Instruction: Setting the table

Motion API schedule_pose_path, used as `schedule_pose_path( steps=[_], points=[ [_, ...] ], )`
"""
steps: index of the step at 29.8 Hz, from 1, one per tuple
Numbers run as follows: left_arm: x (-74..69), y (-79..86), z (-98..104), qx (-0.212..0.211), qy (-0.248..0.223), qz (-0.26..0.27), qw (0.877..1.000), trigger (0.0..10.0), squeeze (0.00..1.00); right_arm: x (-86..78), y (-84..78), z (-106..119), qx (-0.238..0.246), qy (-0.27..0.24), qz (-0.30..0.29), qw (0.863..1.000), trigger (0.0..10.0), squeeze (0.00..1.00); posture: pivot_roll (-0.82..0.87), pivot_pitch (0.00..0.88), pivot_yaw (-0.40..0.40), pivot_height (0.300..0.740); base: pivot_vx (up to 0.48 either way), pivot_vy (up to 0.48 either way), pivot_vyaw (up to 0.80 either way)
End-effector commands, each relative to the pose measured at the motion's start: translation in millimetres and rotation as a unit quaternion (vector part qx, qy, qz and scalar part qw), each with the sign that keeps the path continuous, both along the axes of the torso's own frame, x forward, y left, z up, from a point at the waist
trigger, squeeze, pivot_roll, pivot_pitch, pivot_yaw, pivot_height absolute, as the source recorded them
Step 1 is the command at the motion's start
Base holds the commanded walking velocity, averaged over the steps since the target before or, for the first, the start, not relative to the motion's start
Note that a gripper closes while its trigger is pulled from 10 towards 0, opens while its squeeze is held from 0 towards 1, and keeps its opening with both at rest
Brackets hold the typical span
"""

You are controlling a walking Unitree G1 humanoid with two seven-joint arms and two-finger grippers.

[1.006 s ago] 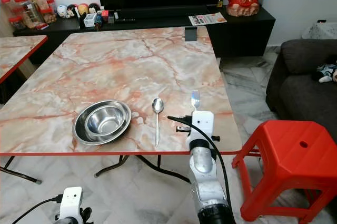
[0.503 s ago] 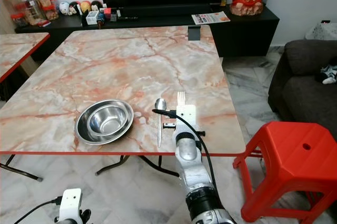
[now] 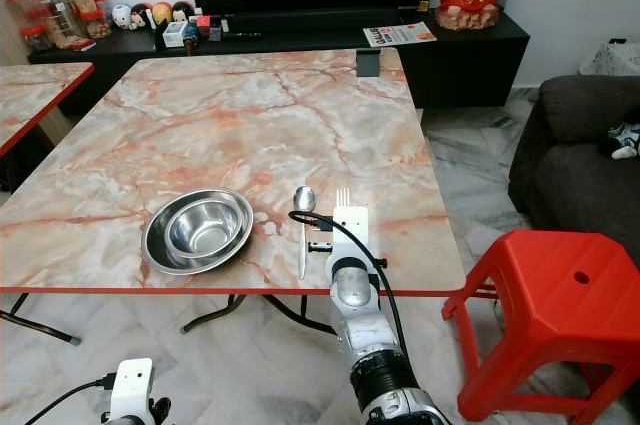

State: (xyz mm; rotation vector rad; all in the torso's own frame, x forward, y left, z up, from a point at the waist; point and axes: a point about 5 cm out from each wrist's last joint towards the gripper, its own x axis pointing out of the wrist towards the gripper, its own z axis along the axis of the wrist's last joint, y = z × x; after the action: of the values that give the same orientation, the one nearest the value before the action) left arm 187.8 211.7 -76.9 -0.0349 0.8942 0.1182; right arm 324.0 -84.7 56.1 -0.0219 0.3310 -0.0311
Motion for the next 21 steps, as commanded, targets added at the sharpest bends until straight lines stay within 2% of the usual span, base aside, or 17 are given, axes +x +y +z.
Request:
schedule_pose_path(
  steps=[1, 14, 15, 16, 17, 19, 20, 21],
  points=[
    [4.5, 6.7, 3.5, 0.006, -0.004, 0.005, 1.0, 10.0, 0.0, 3.2, 3.8, 3.4, 0.007, -0.007, 0.001, 1.0, 10.0, 0.0, -0.04, 0.0, 0.069, 0.74, 0.0, 0.0, 0.0],
    [4.0, 7.3, 3.3, 0.006, -0.003, 0.011, 1.0, 10.0, 0.0, 8.3, 3.8, 5.5, 0.004, -0.009, 0.005, 1.0, 10.0, 0.0, -0.03, 0.0, 0.067, 0.74, 0.0, 0.0, 0.0],
    [4.2, 7.3, 3.4, 0.006, -0.003, 0.011, 1.0, 10.0, 0.0, 8.6, 3.5, 6.0, 0.005, -0.012, 0.004, 1.0, 10.0, 0.38, -0.03, 0.0, 0.067, 0.74, 0.0, 0.0, 0.0],
    [4.3, 7.3, 3.5, 0.006, -0.004, 0.011, 1.0, 10.0, 0.0, 8.8, 3.2, 6.4, 0.004, -0.013, 0.003, 1.0, 10.0, 0.53, -0.03, 0.0, 0.067, 0.74, 0.0, 0.0, 0.0],
    [4.4, 7.3, 3.5, 0.006, -0.004, 0.011, 1.0, 10.0, 0.0, 9.1, 3.0, 6.6, 0.004, -0.015, 0.002, 1.0, 10.0, 0.91, -0.03, 0.0, 0.067, 0.74, 0.0, 0.0, 0.0],
    [5.4, 7.4, 4.0, 0.006, -0.005, 0.011, 1.0, 10.0, 0.0, 9.9, 2.9, 6.7, 0.003, -0.014, 0.003, 1.0, 10.0, 0.93, -0.03, 0.0, 0.067, 0.74, 0.0, 0.0, 0.0],
    [5.9, 7.3, 4.3, 0.006, -0.006, 0.011, 1.0, 10.0, 0.0, 10.2, 2.7, 6.7, 0.003, -0.014, 0.003, 1.0, 10.0, 0.9, -0.03, 0.0, 0.067, 0.74, 0.0, 0.0, 0.0],
    [6.5, 7.0, 4.5, 0.006, -0.006, 0.011, 1.0, 10.0, 0.0, 10.2, 2.6, 6.3, 0.002, -0.012, 0.005, 1.0, 10.0, 0.81, -0.03, 0.0, 0.068, 0.74, 0.0, 0.0, 0.0]
  ],
)
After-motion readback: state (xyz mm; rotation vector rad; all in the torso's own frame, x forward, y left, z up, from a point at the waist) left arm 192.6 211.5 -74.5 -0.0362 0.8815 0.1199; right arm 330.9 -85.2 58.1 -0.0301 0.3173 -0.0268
